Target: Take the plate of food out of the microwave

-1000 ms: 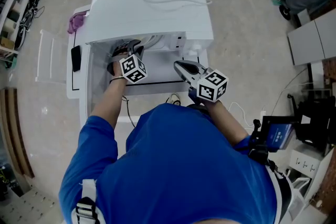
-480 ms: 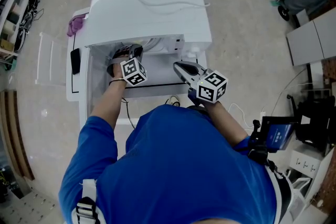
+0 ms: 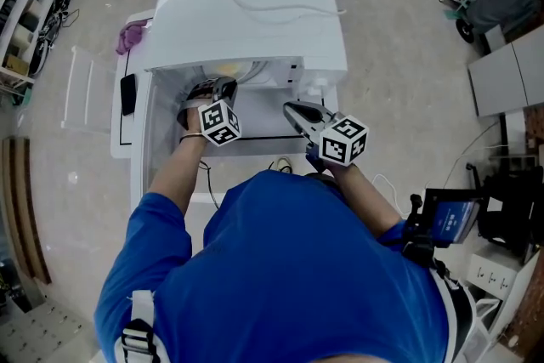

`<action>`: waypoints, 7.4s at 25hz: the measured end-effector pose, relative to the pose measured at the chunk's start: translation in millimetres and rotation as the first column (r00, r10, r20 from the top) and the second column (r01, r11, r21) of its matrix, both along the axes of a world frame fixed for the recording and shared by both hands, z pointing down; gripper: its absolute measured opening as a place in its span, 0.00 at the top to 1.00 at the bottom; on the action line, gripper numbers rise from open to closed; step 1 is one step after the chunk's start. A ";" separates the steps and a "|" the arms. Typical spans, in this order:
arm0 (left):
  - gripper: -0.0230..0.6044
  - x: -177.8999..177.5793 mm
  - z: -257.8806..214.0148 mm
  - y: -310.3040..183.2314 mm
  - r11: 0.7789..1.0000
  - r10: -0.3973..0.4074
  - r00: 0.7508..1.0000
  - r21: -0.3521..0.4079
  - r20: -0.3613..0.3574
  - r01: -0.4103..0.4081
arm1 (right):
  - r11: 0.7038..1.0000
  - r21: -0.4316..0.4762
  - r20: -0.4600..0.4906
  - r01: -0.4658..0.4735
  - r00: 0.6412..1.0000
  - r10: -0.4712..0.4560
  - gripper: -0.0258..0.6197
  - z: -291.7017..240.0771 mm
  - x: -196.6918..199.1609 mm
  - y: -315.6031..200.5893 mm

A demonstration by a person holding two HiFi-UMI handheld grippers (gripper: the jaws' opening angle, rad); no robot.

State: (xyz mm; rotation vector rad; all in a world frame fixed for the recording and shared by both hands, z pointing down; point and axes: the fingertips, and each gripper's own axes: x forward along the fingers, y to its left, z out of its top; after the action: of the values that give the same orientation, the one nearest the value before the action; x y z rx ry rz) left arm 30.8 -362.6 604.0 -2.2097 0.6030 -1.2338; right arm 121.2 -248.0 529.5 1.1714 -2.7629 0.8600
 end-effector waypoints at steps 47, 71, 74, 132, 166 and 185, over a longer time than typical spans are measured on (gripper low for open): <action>0.91 -84.6 -14.8 32.4 0.675 -0.734 0.404 -0.649 -0.545 0.351 | 0.864 -0.499 0.499 -0.071 0.792 0.353 0.81 68.4 -77.7 -74.9; 0.88 -88.9 -8.9 27.2 0.620 -0.782 0.330 -0.715 -0.529 0.324 | 0.732 -0.675 0.517 -0.092 0.649 0.558 0.78 97.6 -92.0 -111.7; 0.88 -89.6 -9.3 27.9 0.619 -0.783 0.331 -0.714 -0.527 0.327 | 0.727 -0.679 0.514 -0.098 0.644 0.567 0.81 97.8 -91.6 -113.4; 0.95 -81.5 -43.4 148.2 0.645 -0.748 0.242 -0.762 -0.619 0.045 | 0.745 -0.624 0.565 -0.233 0.524 0.637 0.93 46.8 -15.9 82.1; 0.95 -60.8 -76.5 262.1 0.645 -0.763 0.024 -0.758 -0.646 0.094 | 0.789 -0.594 0.581 -0.158 0.594 0.556 0.93 31.5 85.0 190.6; 0.95 -69.1 -80.6 257.9 0.655 -0.753 0.010 -0.749 -0.658 0.093 | 0.800 -0.587 0.591 -0.128 0.606 0.531 0.93 29.9 67.6 181.9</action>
State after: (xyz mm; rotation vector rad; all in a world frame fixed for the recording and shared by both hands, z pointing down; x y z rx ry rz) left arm -38.3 -104.7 523.4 -3.3221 1.8381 0.2691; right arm 188.8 -66.1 559.4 1.4984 -2.4612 2.4140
